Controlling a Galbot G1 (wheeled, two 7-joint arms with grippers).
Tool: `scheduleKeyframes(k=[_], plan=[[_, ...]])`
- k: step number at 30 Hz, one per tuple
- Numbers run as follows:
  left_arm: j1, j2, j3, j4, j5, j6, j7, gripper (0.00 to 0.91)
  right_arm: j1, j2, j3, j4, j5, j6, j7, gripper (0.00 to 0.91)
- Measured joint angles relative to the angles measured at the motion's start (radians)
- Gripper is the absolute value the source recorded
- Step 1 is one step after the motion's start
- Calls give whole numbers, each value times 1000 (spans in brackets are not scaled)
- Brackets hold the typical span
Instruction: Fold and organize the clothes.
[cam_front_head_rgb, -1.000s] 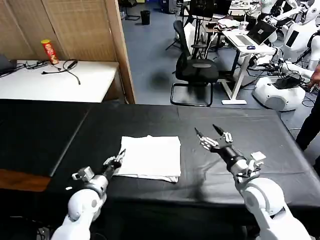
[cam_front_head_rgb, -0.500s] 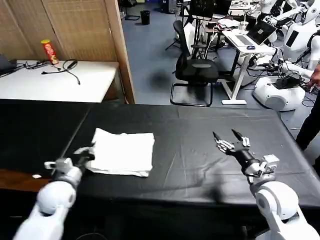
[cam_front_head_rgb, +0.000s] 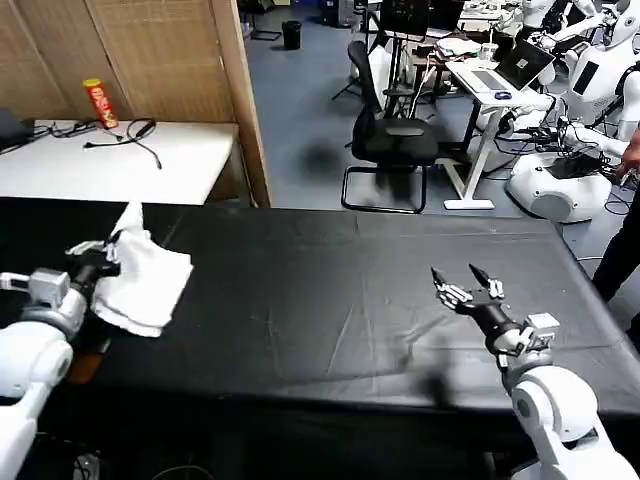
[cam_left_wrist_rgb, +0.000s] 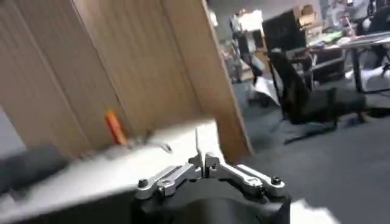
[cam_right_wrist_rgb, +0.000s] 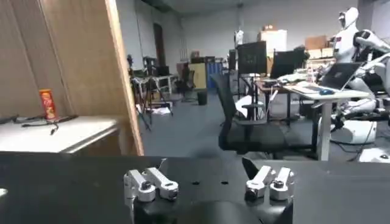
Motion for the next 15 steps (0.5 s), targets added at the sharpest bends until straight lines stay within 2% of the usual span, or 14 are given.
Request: scheduleKeyframes(k=[5,12,13,14,15], plan=[[-25,-88,148,-48,-41,12,-42,0,-18,4,6,13,-4,0,-1,878],[-97,-273,397,-10,-41,16,-78,0,-33,0,3,24,-1,-7,-4,878],[-104,-296,422,-3,-35,15,-78,478,-32,-2,-1,22,0,-8,-4,878],[-112,-320,448,6,-20,12,-80,878,-31,-4,-6,19,3,-11,-5,878],[-117,-341,467,13,-8,9,-80,878,-28,-6,-11,15,4,-13,-6,878]])
